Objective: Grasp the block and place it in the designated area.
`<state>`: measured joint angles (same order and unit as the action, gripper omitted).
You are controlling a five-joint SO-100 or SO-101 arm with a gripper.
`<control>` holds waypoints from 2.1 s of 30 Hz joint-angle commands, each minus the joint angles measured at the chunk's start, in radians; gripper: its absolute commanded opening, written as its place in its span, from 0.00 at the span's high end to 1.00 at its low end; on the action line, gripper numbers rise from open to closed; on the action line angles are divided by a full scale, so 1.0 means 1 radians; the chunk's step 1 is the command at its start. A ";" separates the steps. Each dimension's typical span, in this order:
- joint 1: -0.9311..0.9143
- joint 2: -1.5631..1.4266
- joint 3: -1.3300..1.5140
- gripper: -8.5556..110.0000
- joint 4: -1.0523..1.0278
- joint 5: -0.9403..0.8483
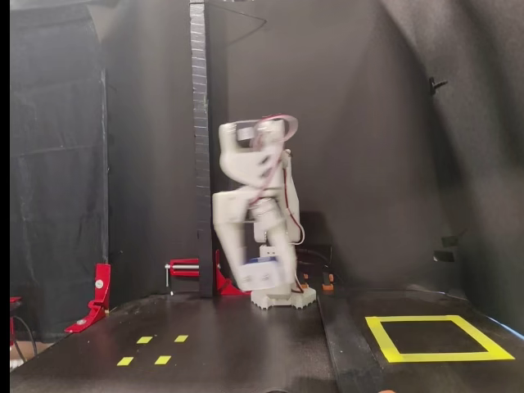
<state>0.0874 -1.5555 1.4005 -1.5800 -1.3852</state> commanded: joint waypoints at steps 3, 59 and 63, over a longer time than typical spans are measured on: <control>0.133 -0.058 0.006 0.77 -0.009 0.107; 0.761 0.216 0.078 0.77 0.189 0.603; 0.776 0.261 0.078 0.77 0.193 0.607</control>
<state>0.8529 -1.2977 1.4834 -1.3867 -0.7885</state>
